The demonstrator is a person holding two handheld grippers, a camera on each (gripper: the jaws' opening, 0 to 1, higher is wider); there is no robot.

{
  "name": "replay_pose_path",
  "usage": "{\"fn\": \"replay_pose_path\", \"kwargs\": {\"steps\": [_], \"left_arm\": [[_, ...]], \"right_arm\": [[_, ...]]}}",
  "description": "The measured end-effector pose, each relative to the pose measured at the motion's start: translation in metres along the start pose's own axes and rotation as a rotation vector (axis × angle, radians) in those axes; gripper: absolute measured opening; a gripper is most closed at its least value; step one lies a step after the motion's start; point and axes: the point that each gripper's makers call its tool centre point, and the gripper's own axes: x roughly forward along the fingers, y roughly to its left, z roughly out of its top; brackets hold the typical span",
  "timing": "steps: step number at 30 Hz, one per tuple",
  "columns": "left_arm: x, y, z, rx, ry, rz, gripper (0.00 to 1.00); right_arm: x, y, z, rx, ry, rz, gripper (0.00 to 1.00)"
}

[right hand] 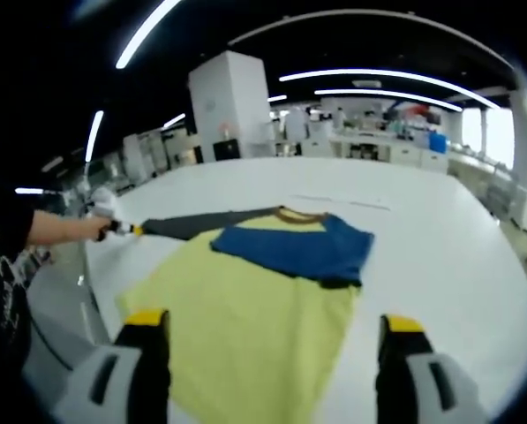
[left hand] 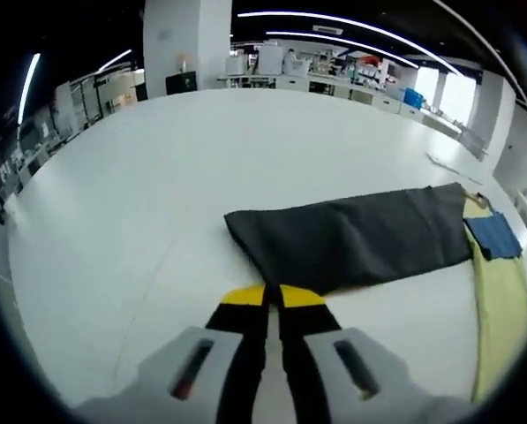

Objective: Fold the garment on the visible template until the final outline fits inside the template.

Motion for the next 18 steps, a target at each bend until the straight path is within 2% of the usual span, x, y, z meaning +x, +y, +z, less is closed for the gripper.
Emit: {"fn": "replay_pose_path", "kwargs": {"steps": [7, 11, 18], "left_arm": [[0.0, -0.012, 0.01, 0.018, -0.037, -0.043, 0.0], [-0.009, -0.028, 0.02, 0.026, -0.064, -0.056, 0.0], [-0.01, -0.037, 0.033, 0.023, -0.087, -0.084, 0.0]], "right_arm": [[-0.004, -0.003, 0.002, -0.002, -0.009, -0.007, 0.99], [-0.005, -0.002, 0.004, -0.003, -0.011, -0.009, 0.99], [-0.004, 0.003, 0.005, -0.009, -0.011, 0.001, 0.99]]}}
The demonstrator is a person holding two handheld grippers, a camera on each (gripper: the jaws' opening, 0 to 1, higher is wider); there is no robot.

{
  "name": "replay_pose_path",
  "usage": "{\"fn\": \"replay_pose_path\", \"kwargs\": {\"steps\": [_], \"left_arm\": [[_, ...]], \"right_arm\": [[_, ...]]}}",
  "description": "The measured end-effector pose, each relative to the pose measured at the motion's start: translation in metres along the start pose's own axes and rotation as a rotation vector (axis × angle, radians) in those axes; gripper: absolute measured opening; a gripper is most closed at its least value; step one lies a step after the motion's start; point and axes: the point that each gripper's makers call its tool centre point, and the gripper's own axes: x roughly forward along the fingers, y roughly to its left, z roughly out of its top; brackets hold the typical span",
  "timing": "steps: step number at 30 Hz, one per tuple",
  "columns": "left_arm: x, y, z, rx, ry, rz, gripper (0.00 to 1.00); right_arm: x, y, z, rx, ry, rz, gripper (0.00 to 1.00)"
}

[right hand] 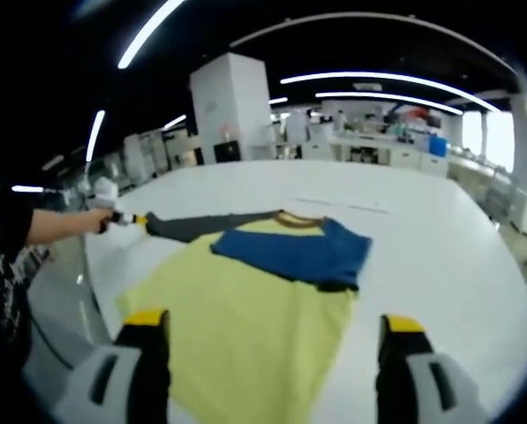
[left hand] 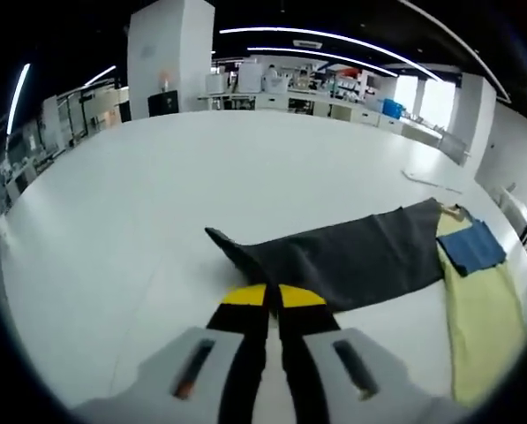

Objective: Fold the garment on the visible template until the final outline fits inside the template.

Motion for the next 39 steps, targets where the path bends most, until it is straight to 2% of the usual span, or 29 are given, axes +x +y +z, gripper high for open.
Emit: {"fn": "replay_pose_path", "kwargs": {"steps": [5, 10, 13, 17, 21, 23, 26, 39], "left_arm": [[-0.001, -0.017, 0.011, 0.018, -0.032, -0.026, 0.0], [-0.005, -0.034, 0.035, 0.029, -0.07, -0.065, 0.0], [0.0, -0.036, 0.045, 0.043, -0.093, -0.097, 0.0], [-0.004, -0.063, 0.063, 0.061, -0.121, -0.138, 0.0], [-0.003, -0.083, 0.073, 0.088, -0.136, -0.177, 0.0], [0.001, -0.087, 0.079, 0.095, -0.142, -0.192, 0.0], [0.0, -0.106, 0.088, 0.096, -0.159, -0.216, 0.0], [0.0, -0.164, 0.113, 0.123, -0.2, -0.316, 0.0]], "right_arm": [[0.0, 0.002, 0.0, -0.005, 0.001, 0.007, 0.99], [0.001, 0.006, 0.0, -0.007, 0.001, 0.014, 0.99], [0.001, 0.007, 0.001, -0.007, 0.0, 0.019, 0.99], [0.002, 0.007, 0.0, -0.007, 0.002, 0.021, 0.99], [0.002, 0.01, 0.0, -0.006, 0.0, 0.024, 0.99], [0.002, 0.01, 0.0, -0.007, 0.001, 0.026, 0.99], [0.003, 0.011, 0.0, -0.009, 0.001, 0.027, 0.99], [0.005, 0.02, -0.004, -0.013, 0.007, 0.046, 0.99]]}}
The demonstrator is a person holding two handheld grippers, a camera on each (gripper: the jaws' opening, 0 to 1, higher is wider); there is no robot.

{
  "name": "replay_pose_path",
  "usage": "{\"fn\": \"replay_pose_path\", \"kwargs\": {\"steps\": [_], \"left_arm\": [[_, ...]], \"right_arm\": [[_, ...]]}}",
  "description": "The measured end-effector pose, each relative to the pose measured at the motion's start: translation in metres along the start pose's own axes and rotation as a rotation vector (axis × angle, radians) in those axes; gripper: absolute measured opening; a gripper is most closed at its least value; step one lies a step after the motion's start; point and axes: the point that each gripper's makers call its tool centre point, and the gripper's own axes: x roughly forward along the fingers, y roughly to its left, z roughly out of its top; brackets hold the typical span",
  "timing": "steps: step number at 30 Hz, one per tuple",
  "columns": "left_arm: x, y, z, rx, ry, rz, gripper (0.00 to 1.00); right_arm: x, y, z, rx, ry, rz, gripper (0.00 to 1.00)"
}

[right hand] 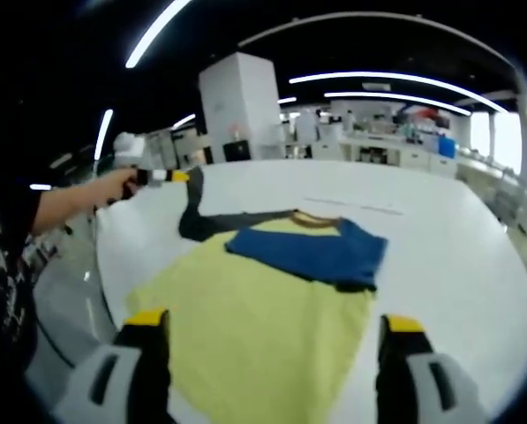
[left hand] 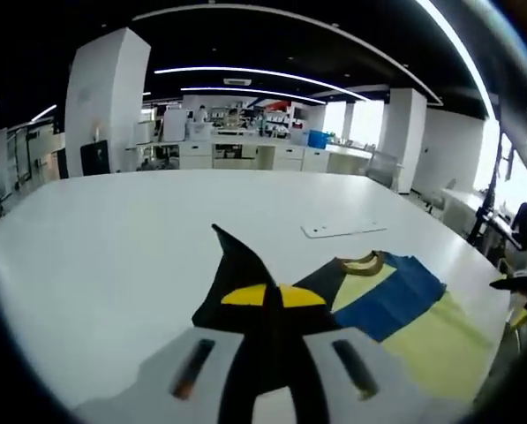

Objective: Fold the garment on the visible template until the final outline fits inside the template.

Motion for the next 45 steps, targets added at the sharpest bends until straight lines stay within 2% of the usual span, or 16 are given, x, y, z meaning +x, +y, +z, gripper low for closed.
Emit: {"fn": "replay_pose_path", "kwargs": {"steps": [8, 13, 21, 29, 33, 45], "left_arm": [[0.02, -0.035, 0.018, -0.005, -0.027, -0.07, 0.0], [0.027, -0.067, 0.026, 0.013, -0.033, -0.114, 0.0], [0.043, -0.102, 0.03, 0.061, -0.023, -0.151, 0.0], [0.055, -0.143, 0.043, 0.085, -0.038, -0.218, 0.0], [0.063, -0.164, 0.046, 0.126, -0.037, -0.253, 0.0], [0.076, -0.211, 0.05, 0.101, -0.044, -0.337, 0.0]], "right_arm": [[0.003, 0.008, -0.005, 0.007, 0.004, 0.018, 0.99], [0.004, 0.011, -0.008, 0.013, 0.006, 0.024, 0.99], [0.006, 0.017, -0.014, 0.023, 0.012, 0.036, 0.99], [0.004, 0.02, -0.019, 0.026, 0.021, 0.039, 0.99], [0.002, 0.019, -0.022, 0.029, 0.028, 0.035, 0.99], [0.0, 0.015, -0.023, 0.026, 0.038, 0.022, 0.99]]}}
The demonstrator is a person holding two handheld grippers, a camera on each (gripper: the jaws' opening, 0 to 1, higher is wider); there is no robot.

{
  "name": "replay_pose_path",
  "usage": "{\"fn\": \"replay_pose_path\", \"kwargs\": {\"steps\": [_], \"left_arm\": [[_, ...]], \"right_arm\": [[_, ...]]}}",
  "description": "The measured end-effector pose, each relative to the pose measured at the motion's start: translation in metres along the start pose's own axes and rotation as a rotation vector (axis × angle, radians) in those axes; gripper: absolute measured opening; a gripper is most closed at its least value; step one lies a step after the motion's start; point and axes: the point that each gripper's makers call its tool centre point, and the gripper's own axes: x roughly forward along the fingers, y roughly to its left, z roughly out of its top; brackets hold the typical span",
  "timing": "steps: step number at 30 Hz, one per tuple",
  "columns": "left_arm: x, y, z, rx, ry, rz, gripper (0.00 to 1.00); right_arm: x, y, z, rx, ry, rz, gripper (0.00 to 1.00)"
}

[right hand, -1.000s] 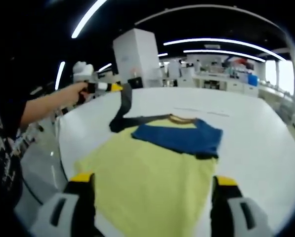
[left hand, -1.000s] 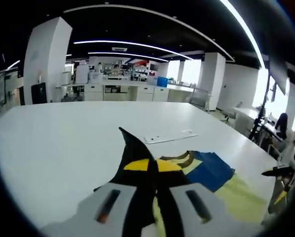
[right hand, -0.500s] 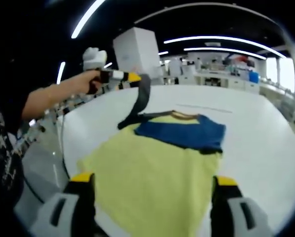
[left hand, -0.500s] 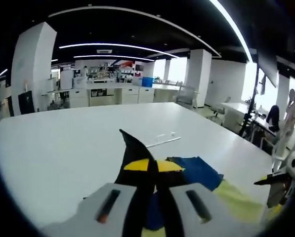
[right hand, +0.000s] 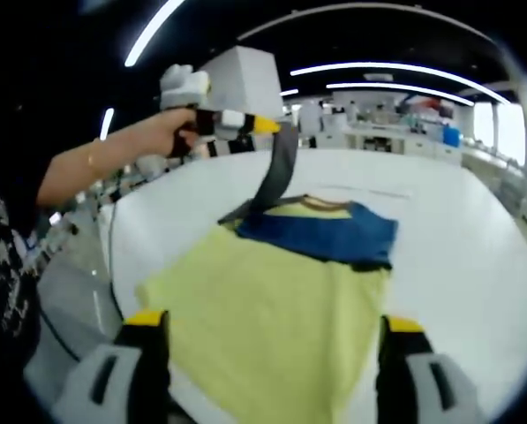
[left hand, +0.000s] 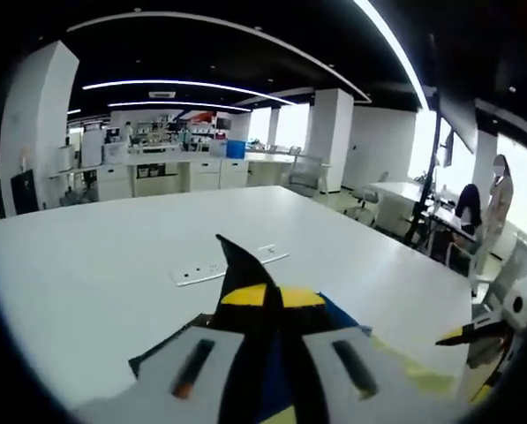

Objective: Fold the garment on the visible template until the final outline fits inside the template.

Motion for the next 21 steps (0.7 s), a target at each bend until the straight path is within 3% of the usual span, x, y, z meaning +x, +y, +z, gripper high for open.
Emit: {"fn": "replay_pose_path", "kwargs": {"steps": [12, 21], "left_arm": [[0.023, -0.038, -0.016, -0.004, 0.024, -0.08, 0.0], [0.046, -0.068, -0.053, -0.003, 0.102, -0.126, 0.0]], "right_arm": [[-0.005, -0.006, -0.007, 0.013, 0.01, -0.023, 0.99], [-0.007, -0.007, -0.01, 0.01, 0.018, -0.024, 0.99]]}}
